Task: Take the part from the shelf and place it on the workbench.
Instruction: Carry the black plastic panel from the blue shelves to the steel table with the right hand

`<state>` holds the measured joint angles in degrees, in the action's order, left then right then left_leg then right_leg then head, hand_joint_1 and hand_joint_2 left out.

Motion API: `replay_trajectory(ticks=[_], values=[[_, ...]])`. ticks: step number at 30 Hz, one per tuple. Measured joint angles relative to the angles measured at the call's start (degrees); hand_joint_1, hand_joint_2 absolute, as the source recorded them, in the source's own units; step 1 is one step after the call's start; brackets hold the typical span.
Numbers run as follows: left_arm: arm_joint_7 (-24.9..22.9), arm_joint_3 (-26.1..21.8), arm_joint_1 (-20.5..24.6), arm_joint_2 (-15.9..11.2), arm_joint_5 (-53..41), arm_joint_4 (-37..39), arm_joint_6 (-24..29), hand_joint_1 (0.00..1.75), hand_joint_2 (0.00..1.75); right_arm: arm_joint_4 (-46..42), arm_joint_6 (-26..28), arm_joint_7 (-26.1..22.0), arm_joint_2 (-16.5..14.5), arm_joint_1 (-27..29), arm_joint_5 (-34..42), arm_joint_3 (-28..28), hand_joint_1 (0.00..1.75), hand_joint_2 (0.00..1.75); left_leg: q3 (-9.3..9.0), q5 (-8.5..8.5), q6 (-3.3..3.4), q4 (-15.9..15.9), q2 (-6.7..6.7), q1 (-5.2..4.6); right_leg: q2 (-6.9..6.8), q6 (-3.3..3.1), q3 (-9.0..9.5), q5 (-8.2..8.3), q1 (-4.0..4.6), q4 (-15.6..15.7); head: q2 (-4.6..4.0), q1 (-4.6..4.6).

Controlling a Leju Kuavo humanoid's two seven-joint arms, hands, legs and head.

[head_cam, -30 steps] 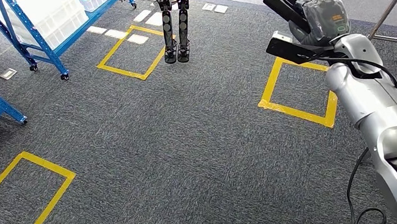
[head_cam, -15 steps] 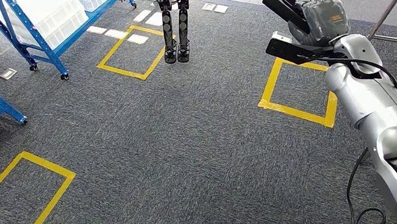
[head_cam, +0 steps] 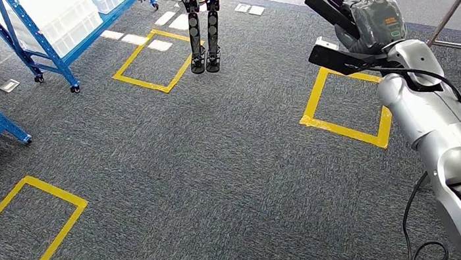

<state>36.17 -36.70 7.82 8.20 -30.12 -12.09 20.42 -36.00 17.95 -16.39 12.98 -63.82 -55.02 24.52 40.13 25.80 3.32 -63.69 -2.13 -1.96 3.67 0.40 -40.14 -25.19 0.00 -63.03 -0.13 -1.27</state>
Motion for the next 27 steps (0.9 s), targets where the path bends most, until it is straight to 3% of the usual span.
replay_trajectory(ticks=[5,12,18,24,27], values=[[-1.62,0.00,0.04,0.00,-0.45,0.00,-0.01,0.00,1.75,0.00,0.62,0.05,0.00,0.02,-0.31,0.00,1.69,1.75,0.00,0.00,0.00,0.01,0.00,0.00,0.00,0.00,0.00,0.00,0.00,0.01,0.00,0.00],[-8.79,0.38,0.18,0.00,-3.35,0.02,0.00,0.00,1.75,0.00,0.62,0.33,-0.09,0.07,-0.60,0.08,1.69,1.75,0.00,0.01,0.00,0.01,-0.01,-0.01,0.00,0.00,0.02,0.00,-0.02,0.06,0.00,-0.01],[-10.21,0.69,0.29,0.00,-3.80,0.02,0.07,0.00,1.75,0.00,0.60,0.45,-0.38,0.06,-0.68,0.11,1.69,1.75,0.01,0.04,0.07,-0.01,-0.03,-0.11,0.00,0.04,0.04,0.02,-0.17,0.11,0.00,-0.01],[-10.40,0.89,0.47,0.03,-4.00,0.02,0.08,0.00,1.75,-0.03,0.58,0.70,-0.30,0.09,-0.69,0.09,1.69,1.75,-0.26,-0.21,0.83,0.34,0.19,-0.17,0.17,0.51,0.16,0.28,-0.26,0.52,0.00,-0.03],[-10.48,0.93,0.63,0.19,-4.04,0.03,0.07,0.00,1.75,-0.15,0.57,0.75,-0.13,0.04,-0.68,0.07,1.69,1.75,-1.20,-0.60,1.01,1.69,0.56,0.07,-1.20,0.65,0.62,0.34,0.17,0.98,0.00,0.15]])
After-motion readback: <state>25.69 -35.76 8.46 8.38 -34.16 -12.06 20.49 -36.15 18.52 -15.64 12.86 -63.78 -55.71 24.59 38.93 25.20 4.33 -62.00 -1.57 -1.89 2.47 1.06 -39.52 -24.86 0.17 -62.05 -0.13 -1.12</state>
